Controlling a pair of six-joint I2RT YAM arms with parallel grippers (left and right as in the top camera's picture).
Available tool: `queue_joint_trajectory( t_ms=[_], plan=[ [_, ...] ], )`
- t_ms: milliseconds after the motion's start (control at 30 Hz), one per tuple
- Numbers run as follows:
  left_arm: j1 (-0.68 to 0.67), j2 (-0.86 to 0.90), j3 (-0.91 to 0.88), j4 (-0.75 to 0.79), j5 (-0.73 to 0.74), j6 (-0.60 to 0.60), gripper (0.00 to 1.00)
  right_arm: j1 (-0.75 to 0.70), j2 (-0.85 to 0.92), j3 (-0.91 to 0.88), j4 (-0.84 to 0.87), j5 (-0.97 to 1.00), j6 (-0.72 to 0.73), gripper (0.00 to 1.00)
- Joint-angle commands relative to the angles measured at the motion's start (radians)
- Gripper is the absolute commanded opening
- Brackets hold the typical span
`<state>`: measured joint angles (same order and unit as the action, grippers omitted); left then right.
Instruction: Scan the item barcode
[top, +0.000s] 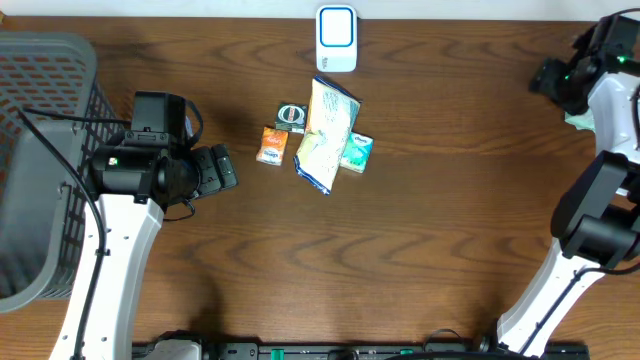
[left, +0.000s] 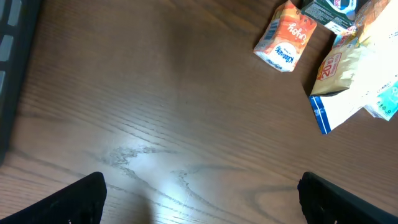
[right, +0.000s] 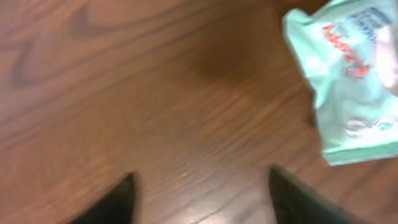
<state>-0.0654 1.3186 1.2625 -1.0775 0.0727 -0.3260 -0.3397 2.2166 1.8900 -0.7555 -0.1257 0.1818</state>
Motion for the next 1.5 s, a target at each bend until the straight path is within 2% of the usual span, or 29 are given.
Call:
queue_joint_trajectory(
  t_ms=[0,33,100,133,200,300,400,567,1000,1467],
  plan=[
    [0.005,0.0,0.001,-0.005,-0.003,-0.009,0.98,0.0,-0.017,-0.049,0.018,-0.025,-0.016,0.26],
    [0.005,0.0,0.001,-0.005,-0.003,-0.009,0.98,0.0,-0.017,-0.06,0.024,-0.013,-0.023,0.16],
    [0.005,0.0,0.001,-0.005,-0.003,-0.009,0.98,0.0,-0.017,-0.086,0.031,0.039,-0.023,0.01],
    [0.005,0.0,0.001,-0.005,-0.003,-0.009,0.98,0.0,-0.017,-0.102,0.032,0.068,-0.022,0.01],
    [0.005,0.0,0.001,-0.005,-0.003,-0.009,0.98,0.0,-0.017,-0.118,0.033,0.069,-0.022,0.15],
    [0.005,0.0,0.001,-0.005,-0.003,-0.009,0.98,0.0,-0.017,-0.123,0.041,0.068,-0.023,0.2],
    [0.005,0.0,0.001,-0.005,-0.003,-0.009,0.98,-0.001,-0.017,-0.123,0.087,0.067,-0.022,0.14],
    [0.005,0.0,0.001,-0.005,-0.003,-0.009,0.98,-0.001,-0.017,-0.123,0.23,0.067,-0.022,0.17],
    [0.005,0.0,0.001,-0.005,-0.003,-0.009,0.98,-0.002,0.076,-0.123,0.492,0.078,-0.146,0.04],
    [0.005,0.0,0.001,-0.005,-0.003,-0.009,0.97,-0.068,0.19,-0.123,0.535,0.18,-0.146,0.02]
  ],
)
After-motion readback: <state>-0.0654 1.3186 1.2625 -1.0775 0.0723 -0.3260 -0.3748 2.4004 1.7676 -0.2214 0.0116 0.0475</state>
